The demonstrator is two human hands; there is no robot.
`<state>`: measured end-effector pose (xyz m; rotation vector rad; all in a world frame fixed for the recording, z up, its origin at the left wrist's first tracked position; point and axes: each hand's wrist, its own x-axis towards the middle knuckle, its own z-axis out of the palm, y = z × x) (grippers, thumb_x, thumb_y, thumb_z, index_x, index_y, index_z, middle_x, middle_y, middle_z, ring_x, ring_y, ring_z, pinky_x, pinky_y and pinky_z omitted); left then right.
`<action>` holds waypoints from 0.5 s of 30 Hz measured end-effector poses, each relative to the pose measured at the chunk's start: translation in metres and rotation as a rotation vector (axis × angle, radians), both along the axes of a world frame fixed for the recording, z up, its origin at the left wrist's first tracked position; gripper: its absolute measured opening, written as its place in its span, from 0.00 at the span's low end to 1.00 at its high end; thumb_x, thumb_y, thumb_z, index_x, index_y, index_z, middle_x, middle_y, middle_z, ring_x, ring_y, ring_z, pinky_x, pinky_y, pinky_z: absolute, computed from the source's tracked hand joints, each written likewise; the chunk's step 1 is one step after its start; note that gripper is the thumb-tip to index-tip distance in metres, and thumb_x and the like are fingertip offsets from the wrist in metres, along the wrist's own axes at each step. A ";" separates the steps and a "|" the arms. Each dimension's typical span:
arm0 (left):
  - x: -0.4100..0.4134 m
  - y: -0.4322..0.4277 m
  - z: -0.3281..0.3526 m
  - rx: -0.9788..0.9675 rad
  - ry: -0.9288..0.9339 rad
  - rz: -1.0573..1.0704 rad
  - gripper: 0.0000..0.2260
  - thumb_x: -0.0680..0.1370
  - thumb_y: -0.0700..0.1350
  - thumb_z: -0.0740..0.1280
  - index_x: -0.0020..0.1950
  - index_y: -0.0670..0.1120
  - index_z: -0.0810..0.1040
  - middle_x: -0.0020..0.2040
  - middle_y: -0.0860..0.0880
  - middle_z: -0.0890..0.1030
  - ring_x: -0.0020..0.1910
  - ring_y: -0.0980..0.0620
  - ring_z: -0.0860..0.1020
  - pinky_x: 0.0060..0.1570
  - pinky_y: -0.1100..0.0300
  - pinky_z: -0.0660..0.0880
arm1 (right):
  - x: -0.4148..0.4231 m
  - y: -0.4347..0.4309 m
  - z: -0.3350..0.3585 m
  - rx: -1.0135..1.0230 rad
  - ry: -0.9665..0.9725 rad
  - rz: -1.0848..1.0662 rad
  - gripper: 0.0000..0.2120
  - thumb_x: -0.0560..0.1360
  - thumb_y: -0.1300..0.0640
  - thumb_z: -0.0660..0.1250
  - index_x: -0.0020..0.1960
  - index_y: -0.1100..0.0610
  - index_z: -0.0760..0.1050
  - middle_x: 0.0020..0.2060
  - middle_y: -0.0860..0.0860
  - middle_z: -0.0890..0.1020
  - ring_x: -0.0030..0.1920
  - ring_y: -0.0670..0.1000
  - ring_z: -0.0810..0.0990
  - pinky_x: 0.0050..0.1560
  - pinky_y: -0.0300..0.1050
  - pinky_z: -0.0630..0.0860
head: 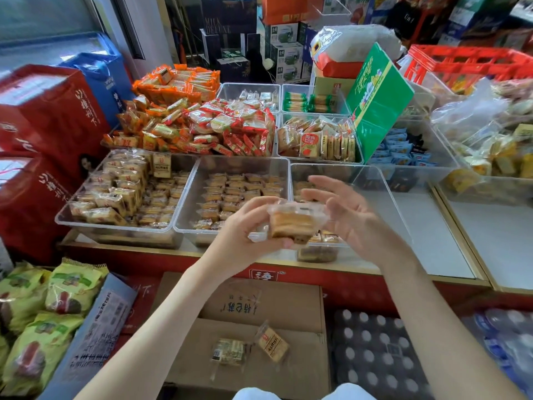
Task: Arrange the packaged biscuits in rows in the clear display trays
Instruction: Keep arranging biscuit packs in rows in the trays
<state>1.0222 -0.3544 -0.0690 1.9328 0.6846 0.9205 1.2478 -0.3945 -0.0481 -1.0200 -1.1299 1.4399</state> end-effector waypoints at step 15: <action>0.001 0.001 -0.021 0.280 0.345 -0.135 0.20 0.73 0.60 0.66 0.64 0.61 0.71 0.74 0.49 0.68 0.70 0.51 0.70 0.65 0.56 0.72 | -0.013 -0.011 -0.015 0.054 -0.045 -0.145 0.07 0.73 0.62 0.67 0.47 0.53 0.81 0.46 0.52 0.85 0.46 0.52 0.84 0.43 0.42 0.80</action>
